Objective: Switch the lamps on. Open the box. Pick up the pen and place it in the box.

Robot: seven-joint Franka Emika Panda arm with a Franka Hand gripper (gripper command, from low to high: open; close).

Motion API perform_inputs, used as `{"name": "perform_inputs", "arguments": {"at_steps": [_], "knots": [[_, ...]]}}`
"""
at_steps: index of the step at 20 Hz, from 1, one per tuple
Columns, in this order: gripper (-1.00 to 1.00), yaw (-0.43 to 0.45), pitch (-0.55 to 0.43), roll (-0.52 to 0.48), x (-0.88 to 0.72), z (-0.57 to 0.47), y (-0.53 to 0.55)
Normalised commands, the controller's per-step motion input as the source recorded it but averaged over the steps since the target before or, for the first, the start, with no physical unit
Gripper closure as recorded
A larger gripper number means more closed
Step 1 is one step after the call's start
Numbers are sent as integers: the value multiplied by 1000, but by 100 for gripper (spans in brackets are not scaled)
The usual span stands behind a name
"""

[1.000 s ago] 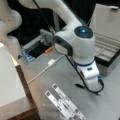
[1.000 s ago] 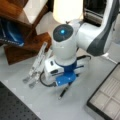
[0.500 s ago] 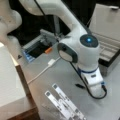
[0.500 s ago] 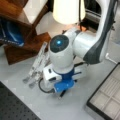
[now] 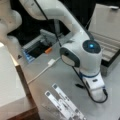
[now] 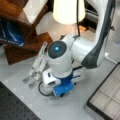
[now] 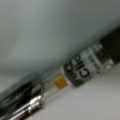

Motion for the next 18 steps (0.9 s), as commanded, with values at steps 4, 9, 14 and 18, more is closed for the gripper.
{"name": "perform_inputs", "arguments": {"at_steps": [4,9,14,18], "knots": [[-100,-22,-1,-28,144,-16,-4],[100,-31,-22,-36,113,-51,7],[100,-48,-63,-53,70,-80,16],[100,-38,-63,-57,17,-90,9]]}}
